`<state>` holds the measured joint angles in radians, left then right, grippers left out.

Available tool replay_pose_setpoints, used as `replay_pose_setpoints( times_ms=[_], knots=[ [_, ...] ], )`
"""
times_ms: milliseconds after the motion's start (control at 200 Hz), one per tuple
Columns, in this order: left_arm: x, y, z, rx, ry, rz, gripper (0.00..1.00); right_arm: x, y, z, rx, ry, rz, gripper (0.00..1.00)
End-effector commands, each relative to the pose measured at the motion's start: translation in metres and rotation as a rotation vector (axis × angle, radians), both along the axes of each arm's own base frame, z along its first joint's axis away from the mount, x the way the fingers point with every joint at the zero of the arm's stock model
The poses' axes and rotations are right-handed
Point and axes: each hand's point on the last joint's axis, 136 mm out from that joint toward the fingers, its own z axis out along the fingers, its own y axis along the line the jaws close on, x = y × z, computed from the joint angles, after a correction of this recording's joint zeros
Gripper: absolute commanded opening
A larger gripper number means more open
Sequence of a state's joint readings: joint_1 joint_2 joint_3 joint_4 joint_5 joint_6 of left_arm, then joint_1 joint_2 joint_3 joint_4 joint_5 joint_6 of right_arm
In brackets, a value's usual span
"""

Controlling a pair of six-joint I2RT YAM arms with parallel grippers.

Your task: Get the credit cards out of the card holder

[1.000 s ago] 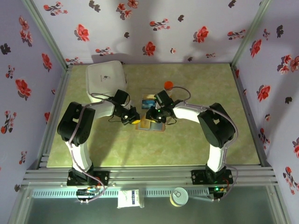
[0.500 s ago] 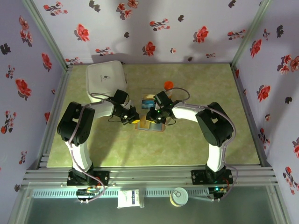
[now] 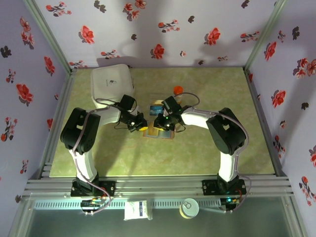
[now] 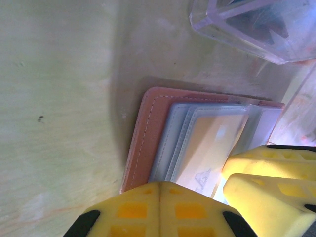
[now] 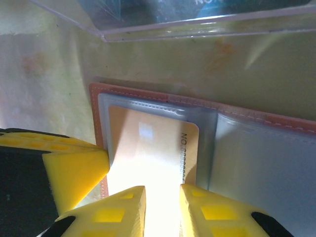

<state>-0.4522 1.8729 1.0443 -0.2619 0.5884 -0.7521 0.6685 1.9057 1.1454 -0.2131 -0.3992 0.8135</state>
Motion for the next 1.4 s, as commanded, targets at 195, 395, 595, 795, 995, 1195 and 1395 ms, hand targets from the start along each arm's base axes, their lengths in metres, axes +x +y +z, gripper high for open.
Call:
replay_pose_setpoints(
  times_ms=[195,395,595,795,995,1195,1395],
  knots=[
    [-0.007,0.007,-0.011,0.014,0.028,-0.007,0.05,0.000,-0.012,0.008,-0.097,-0.031,0.020,0.26],
    [-0.007,0.007,-0.008,0.011,0.024,-0.007,0.05,-0.001,-0.011,0.012,-0.088,-0.028,0.028,0.26],
    [-0.009,0.008,-0.007,0.012,0.025,-0.008,0.05,-0.003,-0.010,0.011,-0.083,-0.023,0.029,0.26],
    [-0.009,0.008,-0.005,0.012,0.025,-0.007,0.04,-0.006,-0.010,0.008,-0.069,-0.009,0.027,0.26],
    [-0.007,0.006,0.004,0.002,0.012,-0.004,0.04,-0.003,-0.012,0.019,-0.067,-0.049,0.025,0.27],
    [0.001,0.000,0.021,-0.016,-0.019,-0.009,0.04,0.002,-0.018,0.029,-0.062,-0.080,0.011,0.27],
    [0.002,-0.019,0.029,-0.041,-0.022,-0.044,0.04,0.002,-0.023,0.026,-0.045,-0.067,-0.011,0.28]
  ],
)
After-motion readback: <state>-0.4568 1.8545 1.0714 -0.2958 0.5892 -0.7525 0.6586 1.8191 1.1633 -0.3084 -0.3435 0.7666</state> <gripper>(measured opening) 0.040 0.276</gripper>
